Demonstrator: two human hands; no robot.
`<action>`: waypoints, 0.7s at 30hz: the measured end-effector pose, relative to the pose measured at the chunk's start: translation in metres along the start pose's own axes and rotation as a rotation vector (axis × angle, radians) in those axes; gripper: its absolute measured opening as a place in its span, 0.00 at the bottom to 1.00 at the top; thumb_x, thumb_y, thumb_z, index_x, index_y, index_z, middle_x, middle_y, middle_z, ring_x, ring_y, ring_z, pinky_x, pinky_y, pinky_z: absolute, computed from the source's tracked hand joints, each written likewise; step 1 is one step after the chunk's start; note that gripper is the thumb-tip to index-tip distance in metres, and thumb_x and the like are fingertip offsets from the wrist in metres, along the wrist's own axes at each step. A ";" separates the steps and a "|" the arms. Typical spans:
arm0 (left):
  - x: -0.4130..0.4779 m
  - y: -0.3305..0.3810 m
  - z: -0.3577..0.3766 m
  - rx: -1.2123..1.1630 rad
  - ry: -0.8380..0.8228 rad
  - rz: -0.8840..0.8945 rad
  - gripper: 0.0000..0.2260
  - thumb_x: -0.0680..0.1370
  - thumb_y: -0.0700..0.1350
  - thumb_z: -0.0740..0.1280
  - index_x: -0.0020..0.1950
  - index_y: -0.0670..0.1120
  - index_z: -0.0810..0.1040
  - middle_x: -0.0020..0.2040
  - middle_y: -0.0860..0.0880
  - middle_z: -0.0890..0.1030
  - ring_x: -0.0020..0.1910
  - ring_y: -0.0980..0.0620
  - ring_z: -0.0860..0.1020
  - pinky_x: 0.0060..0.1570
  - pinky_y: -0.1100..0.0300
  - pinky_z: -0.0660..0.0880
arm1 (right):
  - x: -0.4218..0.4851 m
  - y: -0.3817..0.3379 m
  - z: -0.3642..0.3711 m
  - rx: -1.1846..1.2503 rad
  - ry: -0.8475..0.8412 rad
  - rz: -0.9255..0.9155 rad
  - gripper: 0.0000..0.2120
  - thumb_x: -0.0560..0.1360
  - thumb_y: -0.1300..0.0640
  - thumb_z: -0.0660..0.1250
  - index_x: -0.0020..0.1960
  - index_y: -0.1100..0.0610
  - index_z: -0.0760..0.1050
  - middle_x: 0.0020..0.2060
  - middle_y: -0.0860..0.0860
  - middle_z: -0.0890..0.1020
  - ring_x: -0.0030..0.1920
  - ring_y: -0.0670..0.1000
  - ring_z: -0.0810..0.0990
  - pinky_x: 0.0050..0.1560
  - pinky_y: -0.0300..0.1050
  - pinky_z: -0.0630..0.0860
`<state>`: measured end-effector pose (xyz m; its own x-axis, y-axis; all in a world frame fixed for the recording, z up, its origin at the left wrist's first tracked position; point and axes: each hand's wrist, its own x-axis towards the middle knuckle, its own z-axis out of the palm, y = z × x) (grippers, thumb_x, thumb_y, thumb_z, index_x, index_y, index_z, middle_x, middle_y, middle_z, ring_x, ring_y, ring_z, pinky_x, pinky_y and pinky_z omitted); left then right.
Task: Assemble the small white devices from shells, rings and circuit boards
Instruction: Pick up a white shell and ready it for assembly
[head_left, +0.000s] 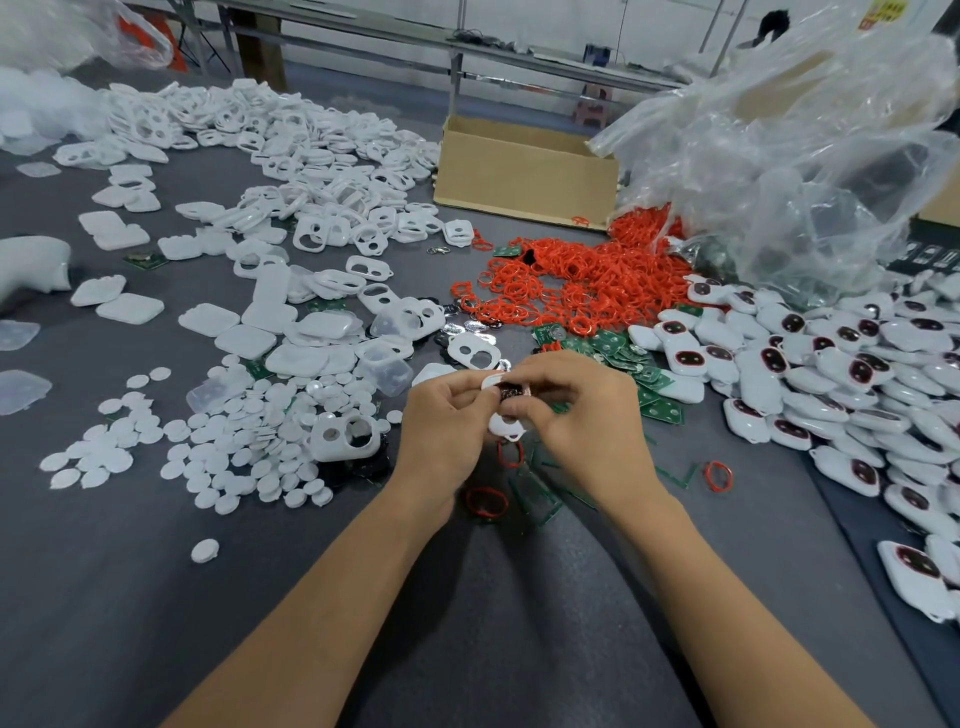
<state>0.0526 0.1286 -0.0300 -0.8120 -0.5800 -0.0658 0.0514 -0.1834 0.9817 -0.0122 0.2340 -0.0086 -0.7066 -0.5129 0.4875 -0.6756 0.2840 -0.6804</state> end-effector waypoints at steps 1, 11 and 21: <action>0.000 0.000 0.000 0.000 0.004 0.005 0.11 0.79 0.34 0.64 0.45 0.47 0.83 0.36 0.47 0.85 0.30 0.49 0.80 0.37 0.50 0.81 | 0.000 -0.001 0.000 0.062 -0.004 0.056 0.12 0.65 0.69 0.75 0.44 0.56 0.83 0.38 0.48 0.83 0.37 0.43 0.81 0.43 0.37 0.77; -0.004 0.001 0.001 0.132 -0.031 0.072 0.08 0.78 0.35 0.65 0.51 0.43 0.82 0.41 0.43 0.85 0.37 0.46 0.82 0.47 0.40 0.81 | 0.001 -0.002 -0.004 0.185 -0.020 0.218 0.10 0.68 0.69 0.73 0.42 0.55 0.80 0.32 0.50 0.81 0.33 0.49 0.78 0.39 0.45 0.78; -0.002 0.004 -0.004 0.141 -0.128 0.032 0.05 0.77 0.33 0.67 0.48 0.42 0.75 0.37 0.45 0.85 0.33 0.45 0.84 0.37 0.53 0.83 | 0.001 0.000 -0.009 0.033 -0.075 -0.025 0.11 0.71 0.70 0.70 0.49 0.58 0.84 0.42 0.50 0.84 0.44 0.47 0.82 0.47 0.41 0.77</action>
<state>0.0571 0.1257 -0.0272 -0.8788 -0.4768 -0.0194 0.0040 -0.0481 0.9988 -0.0150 0.2410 -0.0035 -0.6708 -0.5794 0.4630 -0.6847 0.2439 -0.6868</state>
